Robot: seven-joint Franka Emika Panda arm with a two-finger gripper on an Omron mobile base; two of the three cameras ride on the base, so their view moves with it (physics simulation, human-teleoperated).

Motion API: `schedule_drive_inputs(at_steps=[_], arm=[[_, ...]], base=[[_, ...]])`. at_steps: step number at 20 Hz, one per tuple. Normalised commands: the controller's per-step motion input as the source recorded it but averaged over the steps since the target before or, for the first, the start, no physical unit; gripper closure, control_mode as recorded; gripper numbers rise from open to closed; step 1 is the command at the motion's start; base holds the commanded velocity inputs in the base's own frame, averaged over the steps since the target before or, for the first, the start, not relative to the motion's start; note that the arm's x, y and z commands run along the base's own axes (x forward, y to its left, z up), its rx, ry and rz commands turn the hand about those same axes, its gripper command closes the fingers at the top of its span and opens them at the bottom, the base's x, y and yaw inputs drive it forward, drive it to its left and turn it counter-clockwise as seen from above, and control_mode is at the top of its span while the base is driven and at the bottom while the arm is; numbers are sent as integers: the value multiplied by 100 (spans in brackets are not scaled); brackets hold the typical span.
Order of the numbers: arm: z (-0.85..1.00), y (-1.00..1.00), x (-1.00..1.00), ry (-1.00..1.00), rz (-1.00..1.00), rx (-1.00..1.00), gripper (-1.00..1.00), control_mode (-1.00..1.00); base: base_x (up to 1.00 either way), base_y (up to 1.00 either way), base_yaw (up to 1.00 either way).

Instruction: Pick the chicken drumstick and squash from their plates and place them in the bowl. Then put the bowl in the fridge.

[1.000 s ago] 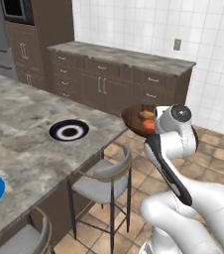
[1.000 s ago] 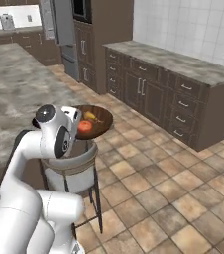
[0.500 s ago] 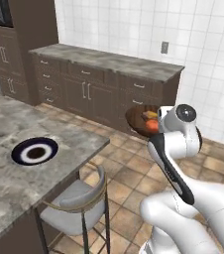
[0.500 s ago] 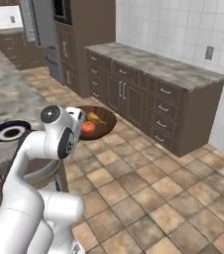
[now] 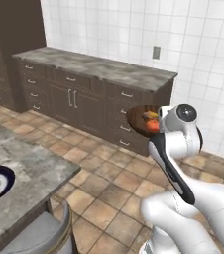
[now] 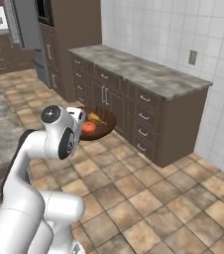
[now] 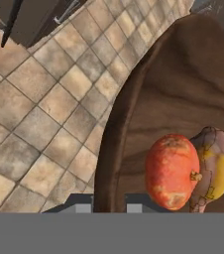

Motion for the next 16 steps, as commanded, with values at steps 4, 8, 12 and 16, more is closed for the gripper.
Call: schedule_drive_inputs(at_steps=[4, 8, 12, 16], arm=[[0, 0, 0, 0, 0, 0, 100, 100], [0, 0, 0, 0, 0, 0, 100, 100], [0, 0, 0, 0, 0, 0, 100, 100], [0, 0, 0, 0, 0, 0, 100, 100]], base=[[88, -20, 9], [84, -9, 20], [70, -1, 36], [66, 0, 47]])
